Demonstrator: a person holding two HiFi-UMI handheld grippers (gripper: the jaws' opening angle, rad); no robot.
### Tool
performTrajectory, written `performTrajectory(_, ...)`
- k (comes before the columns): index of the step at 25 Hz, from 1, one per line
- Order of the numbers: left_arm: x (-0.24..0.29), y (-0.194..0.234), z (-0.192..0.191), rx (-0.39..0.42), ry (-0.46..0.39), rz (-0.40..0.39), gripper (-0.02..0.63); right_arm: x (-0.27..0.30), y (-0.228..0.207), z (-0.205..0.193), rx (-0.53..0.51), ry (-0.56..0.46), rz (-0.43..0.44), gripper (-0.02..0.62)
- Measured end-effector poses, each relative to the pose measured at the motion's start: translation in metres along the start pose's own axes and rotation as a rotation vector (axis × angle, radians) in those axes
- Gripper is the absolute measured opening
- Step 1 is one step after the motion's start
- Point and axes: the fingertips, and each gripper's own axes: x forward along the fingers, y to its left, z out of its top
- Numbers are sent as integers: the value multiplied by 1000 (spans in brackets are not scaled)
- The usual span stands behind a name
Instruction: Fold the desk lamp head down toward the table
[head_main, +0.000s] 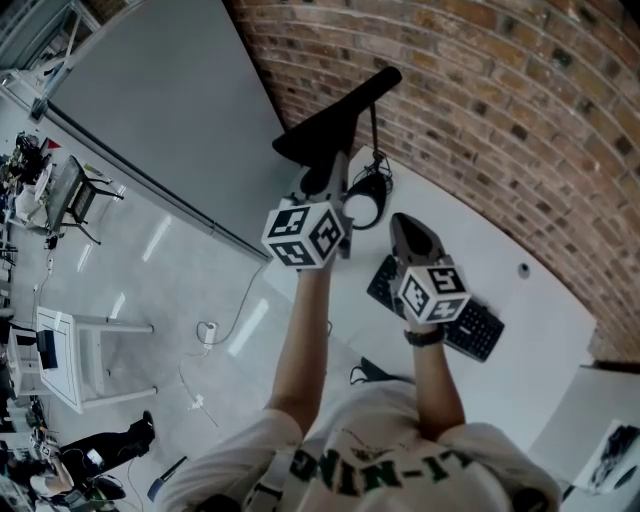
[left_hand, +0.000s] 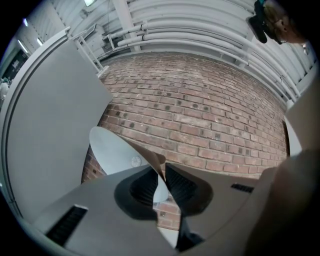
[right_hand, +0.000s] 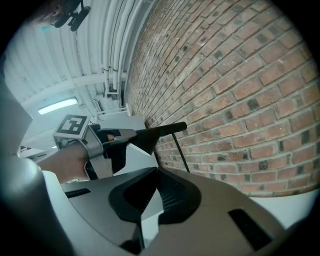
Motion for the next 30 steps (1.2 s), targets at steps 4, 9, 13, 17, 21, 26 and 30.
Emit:
performTrajectory(4, 1, 2, -8, -9, 11, 6, 46, 0, -3, -3, 5, 6, -6, 5)
performTrajectory(9, -1, 6, -25, -39, 29, 13, 46, -2, -9, -7, 14, 13, -18, 5)
performTrajectory(13, 1, 9, -36, -67, 38, 16, 43, -3, -18, -8, 4, 23, -33, 5)
performTrajectory(17, 3, 12, -50, -86, 56, 10, 43, -2, -23, -12, 12, 28, -43, 5)
performTrajectory(21, 6, 13, -60, -97, 62, -4, 43, 0, -28, -17, 17, 41, -51, 5)
performTrajectory(26, 10, 14, -73, -120, 76, -34, 41, 5, -27, -23, 14, 60, -48, 5)
performTrajectory(30, 13, 15, -84, -134, 83, -55, 41, 7, -28, -31, 20, 80, -55, 5)
